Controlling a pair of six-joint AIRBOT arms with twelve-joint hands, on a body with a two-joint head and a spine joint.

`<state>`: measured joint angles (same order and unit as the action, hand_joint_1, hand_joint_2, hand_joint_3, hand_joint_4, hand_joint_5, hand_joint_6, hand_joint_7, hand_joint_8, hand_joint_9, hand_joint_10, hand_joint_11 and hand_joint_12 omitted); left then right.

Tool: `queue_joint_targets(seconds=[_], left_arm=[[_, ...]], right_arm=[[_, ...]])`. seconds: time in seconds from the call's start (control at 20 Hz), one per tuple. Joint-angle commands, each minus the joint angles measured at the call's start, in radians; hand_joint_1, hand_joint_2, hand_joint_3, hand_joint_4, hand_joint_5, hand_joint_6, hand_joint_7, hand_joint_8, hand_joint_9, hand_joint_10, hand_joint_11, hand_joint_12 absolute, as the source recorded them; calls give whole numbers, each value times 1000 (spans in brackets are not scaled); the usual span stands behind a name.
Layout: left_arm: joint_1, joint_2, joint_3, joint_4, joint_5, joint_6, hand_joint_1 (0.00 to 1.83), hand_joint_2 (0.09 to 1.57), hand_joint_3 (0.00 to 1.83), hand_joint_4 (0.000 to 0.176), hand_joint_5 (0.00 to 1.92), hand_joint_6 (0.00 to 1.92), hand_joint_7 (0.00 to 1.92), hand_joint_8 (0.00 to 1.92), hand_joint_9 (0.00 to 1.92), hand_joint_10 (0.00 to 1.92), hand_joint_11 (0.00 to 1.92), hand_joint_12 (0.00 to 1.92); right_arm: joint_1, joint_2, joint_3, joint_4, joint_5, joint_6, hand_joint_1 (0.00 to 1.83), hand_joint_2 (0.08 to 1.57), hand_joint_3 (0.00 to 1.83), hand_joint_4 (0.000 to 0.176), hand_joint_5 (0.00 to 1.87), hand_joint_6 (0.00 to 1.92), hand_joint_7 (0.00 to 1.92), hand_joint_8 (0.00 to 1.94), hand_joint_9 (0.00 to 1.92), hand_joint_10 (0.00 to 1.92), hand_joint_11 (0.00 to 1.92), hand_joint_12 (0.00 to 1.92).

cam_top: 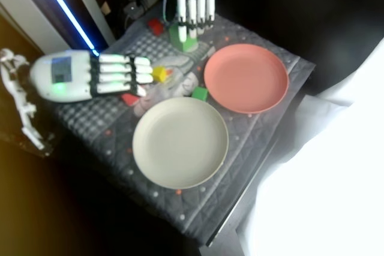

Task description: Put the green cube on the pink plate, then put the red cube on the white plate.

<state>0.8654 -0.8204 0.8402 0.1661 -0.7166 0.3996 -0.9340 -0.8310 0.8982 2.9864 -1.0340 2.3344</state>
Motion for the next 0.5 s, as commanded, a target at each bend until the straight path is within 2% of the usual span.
queue_joint_targets(seconds=[0.0,0.05,0.2,0.35,0.4,0.45], left_arm=[[-11,-3,0,-7,-114,-2,431,928,10,59,180,25,171,8,163,76,0,1073],[-11,-6,0,-7,-110,-2,431,938,10,54,198,26,169,5,166,72,0,1085],[-11,-24,11,-6,-83,-2,442,982,9,57,214,13,167,3,198,74,0,1178],[-12,-50,28,-6,-31,-2,465,1011,4,11,249,11,263,18,298,107,0,1217],[-12,-59,34,-5,-16,-2,483,1003,0,0,273,15,279,17,318,114,0,1255],[-12,-67,40,-5,-1,-2,495,1004,0,0,284,17,287,17,323,117,0,1262]], right_arm=[[4,1,-1,23,-123,8,238,879,388,0,0,992,194,1009,108,1183,0,1649],[4,0,0,23,-123,8,243,902,379,0,0,1006,202,1022,119,1201,0,1684],[4,-2,0,23,-123,8,285,925,338,0,0,1017,169,1082,87,1247,0,1683],[4,-3,0,23,-123,8,317,919,318,0,0,952,155,1091,88,1257,0,1702],[4,-3,0,23,-123,8,274,951,299,0,0,997,180,1108,109,1279,0,1735],[4,-3,0,23,-123,8,253,984,267,0,0,1006,182,1099,109,1261,0,1728]])
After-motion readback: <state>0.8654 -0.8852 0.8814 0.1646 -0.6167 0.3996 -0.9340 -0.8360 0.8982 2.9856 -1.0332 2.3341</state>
